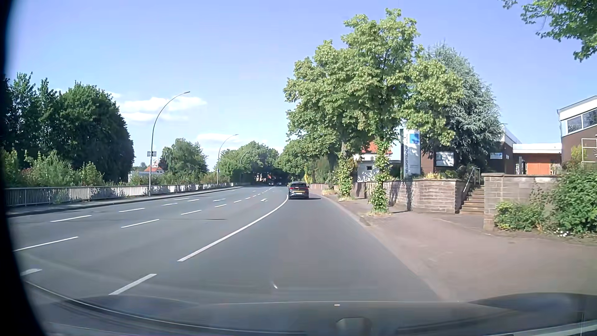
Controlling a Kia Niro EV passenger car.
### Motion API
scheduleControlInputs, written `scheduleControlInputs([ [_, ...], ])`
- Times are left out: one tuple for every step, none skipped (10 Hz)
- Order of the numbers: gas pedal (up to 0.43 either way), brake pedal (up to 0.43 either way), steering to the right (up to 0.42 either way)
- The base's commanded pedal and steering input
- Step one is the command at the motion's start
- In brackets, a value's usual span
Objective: Follow the waypoints while adhering to traffic rules and regulations
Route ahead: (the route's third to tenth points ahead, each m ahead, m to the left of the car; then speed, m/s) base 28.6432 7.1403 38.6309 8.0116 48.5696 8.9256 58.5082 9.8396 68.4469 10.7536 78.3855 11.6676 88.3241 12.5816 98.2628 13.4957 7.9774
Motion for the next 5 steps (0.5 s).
scheduleControlInputs([
  [0.311, 0.006, -0.002],
  [0.311, 0.006, -0.003],
  [0.311, 0.006, -0.003],
  [0.311, 0.006, -0.003],
  [0.311, 0.006, -0.003],
])
